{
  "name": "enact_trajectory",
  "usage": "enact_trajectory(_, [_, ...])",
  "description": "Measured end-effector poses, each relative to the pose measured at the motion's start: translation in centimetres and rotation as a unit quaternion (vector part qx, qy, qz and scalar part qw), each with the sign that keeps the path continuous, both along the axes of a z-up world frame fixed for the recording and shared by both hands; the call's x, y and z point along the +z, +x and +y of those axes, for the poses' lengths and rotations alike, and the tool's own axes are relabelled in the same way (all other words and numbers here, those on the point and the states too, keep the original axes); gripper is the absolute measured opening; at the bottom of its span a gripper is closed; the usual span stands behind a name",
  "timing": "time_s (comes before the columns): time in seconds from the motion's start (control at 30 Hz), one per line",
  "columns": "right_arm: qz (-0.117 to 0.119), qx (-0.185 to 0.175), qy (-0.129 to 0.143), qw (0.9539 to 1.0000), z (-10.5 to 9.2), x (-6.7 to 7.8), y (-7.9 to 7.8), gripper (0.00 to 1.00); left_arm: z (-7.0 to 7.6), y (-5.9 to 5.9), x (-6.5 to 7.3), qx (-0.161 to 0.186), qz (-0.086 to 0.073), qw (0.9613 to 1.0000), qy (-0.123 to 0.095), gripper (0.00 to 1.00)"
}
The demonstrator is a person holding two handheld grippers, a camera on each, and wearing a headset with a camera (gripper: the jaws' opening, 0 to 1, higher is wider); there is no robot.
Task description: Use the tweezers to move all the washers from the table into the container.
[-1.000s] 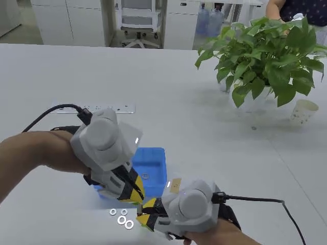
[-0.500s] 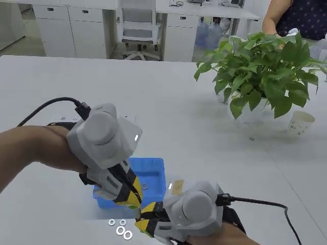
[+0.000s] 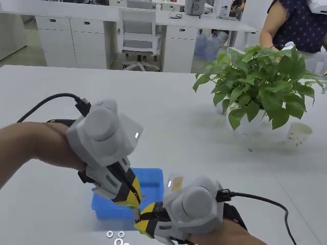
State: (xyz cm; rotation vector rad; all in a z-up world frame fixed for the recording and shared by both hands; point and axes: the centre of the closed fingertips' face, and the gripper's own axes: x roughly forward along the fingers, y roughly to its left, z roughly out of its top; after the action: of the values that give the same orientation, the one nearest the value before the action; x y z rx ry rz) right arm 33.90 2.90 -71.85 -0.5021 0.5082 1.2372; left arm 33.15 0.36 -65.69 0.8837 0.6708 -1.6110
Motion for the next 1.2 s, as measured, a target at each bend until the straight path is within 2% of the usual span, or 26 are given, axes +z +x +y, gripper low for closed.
enact_trajectory(0.3, [-0.008, 0.004, 0.0, 1.0, 0.3, 1.1, 2.0, 0.09, 0.4, 1.7, 1.0, 0.003, -0.017, 0.9998, -0.001, 0.06])
enact_trajectory(0.63, [-0.016, 0.005, -0.001, 0.9999, 0.8, 1.5, 4.4, 0.09, 0.7, 3.9, 1.5, 0.01, -0.035, 0.9993, -0.005, 0.06])
enact_trajectory(0.9, [-0.018, 0.008, -0.002, 0.9998, 1.1, 1.3, 6.1, 0.09, 1.2, 5.7, 1.1, 0.016, -0.044, 0.9989, -0.006, 0.06])
enact_trajectory(1.2, [-0.014, 0.011, -0.002, 0.9998, 1.3, 0.3, 8.0, 0.09, 1.5, 7.6, 0.2, 0.022, -0.052, 0.9983, -0.009, 0.06])
